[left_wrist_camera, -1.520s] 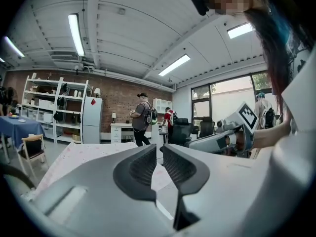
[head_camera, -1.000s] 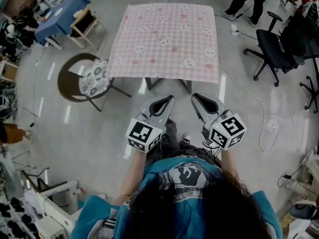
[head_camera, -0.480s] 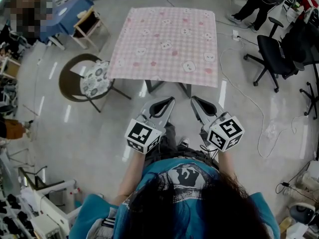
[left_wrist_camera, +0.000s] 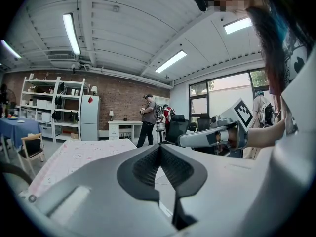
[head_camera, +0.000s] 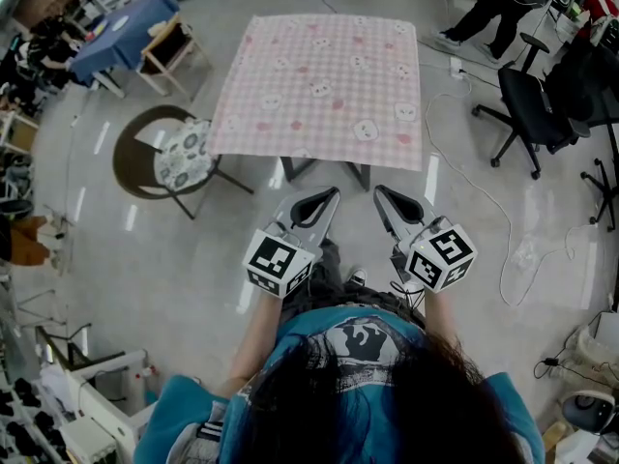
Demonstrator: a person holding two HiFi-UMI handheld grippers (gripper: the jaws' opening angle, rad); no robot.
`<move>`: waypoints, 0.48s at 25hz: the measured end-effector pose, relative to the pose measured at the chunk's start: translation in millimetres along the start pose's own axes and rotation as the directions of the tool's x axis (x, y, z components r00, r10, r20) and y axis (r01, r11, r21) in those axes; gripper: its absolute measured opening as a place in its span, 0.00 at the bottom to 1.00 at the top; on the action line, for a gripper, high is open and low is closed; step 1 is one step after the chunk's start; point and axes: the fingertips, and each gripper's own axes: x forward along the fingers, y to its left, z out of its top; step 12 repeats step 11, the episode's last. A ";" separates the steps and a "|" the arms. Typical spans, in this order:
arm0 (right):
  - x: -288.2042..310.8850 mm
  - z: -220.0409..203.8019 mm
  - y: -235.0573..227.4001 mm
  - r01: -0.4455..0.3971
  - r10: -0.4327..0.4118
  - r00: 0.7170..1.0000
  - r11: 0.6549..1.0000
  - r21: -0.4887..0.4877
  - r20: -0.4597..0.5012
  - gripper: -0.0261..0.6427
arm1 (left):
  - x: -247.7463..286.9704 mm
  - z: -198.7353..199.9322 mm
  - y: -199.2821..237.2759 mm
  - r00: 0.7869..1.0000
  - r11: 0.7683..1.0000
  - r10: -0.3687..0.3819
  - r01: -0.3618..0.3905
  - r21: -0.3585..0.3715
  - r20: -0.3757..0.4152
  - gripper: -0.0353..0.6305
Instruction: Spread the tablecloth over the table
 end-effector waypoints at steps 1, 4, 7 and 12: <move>-0.2 0.3 -0.9 0.000 0.000 1.000 1.000 -0.001 -0.002 0.04 | 1.1 0.1 -0.3 1.000 1.000 -0.001 0.001 0.001 -0.002 0.08; -0.2 0.8 -2.5 0.002 -0.002 1.000 1.000 0.003 -0.002 0.04 | 3.3 0.0 -0.8 1.000 1.000 -0.006 0.006 0.006 -0.007 0.08; 0.6 -0.2 -3.5 0.007 -0.007 1.000 1.000 0.006 -0.002 0.04 | 5.0 -1.8 -1.5 1.000 1.000 -0.015 0.015 0.011 -0.013 0.08; 2.1 -0.8 -4.0 0.011 -0.011 1.000 1.000 0.006 -0.007 0.04 | 6.3 -3.3 -2.5 0.999 1.000 -0.026 0.027 0.012 -0.022 0.08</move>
